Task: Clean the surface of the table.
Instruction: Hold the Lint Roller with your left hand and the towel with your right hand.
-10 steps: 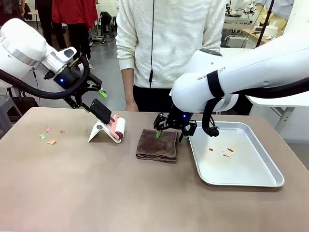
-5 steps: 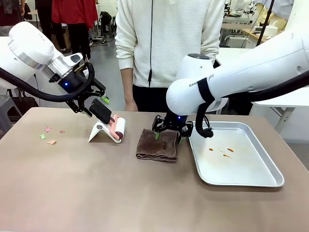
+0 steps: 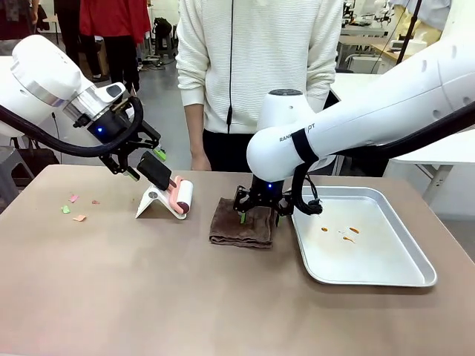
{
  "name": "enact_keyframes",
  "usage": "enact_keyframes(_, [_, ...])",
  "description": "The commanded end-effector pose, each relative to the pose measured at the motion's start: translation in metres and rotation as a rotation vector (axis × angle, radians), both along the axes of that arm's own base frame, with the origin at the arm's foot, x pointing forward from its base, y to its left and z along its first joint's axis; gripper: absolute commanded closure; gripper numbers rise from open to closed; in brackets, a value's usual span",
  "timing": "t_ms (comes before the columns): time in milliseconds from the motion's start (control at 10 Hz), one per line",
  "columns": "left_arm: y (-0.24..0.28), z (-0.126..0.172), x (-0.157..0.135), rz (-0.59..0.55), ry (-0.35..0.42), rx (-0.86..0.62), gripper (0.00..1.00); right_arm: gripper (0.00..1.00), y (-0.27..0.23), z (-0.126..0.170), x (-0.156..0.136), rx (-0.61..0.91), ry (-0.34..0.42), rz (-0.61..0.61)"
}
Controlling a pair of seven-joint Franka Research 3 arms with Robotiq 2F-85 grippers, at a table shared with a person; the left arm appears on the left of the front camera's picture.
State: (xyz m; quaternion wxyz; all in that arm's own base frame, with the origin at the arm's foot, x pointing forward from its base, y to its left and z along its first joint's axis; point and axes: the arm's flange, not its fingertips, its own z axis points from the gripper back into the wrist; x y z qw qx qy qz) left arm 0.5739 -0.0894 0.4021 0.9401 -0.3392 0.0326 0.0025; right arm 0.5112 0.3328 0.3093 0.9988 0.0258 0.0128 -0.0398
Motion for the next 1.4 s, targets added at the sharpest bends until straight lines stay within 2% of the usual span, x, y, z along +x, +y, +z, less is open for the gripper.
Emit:
enact_keyframes(0, [0.002,0.0,0.004,-0.005,0.025,0.018,0.0,0.0,0.004,-0.002,0.008,-0.048,-0.019,-0.035])
enact_keyframes(400, [0.003,-0.001,0.004,0.001,0.026,0.019,0.0,0.0,0.005,-0.013,0.009,-0.031,-0.002,-0.025])
enact_keyframes(500, [0.003,-0.001,0.004,0.006,0.015,0.016,0.3,0.08,0.005,-0.015,0.009,-0.03,-0.003,-0.019])
enact_keyframes(600, [0.005,0.0,0.003,0.001,0.003,0.006,0.6,0.6,0.004,-0.016,0.009,-0.015,0.008,-0.023])
enact_keyframes(700, [0.003,0.001,0.003,-0.002,-0.004,0.01,0.89,0.68,0.003,-0.016,0.009,-0.01,0.002,-0.025])
enact_keyframes(800, [0.002,0.001,0.004,-0.004,-0.011,0.01,1.0,1.0,0.003,-0.018,0.01,-0.006,0.008,-0.025])
enact_keyframes(1000, [0.014,-0.001,0.004,0.0,-0.015,0.007,1.0,1.0,0.003,-0.018,0.01,0.006,0.011,-0.019])
enact_keyframes(1100, [0.014,-0.001,0.004,0.004,-0.015,0.005,0.97,0.86,0.003,-0.018,0.01,0.005,0.008,-0.016])
enact_keyframes(1200, [0.017,-0.001,0.004,0.005,-0.018,0.003,1.0,0.96,0.003,-0.018,0.01,0.0,0.011,-0.015])
enact_keyframes(1300, [0.018,-0.001,0.004,0.005,-0.02,0.004,1.0,1.0,0.003,-0.018,0.01,0.003,0.011,-0.014])
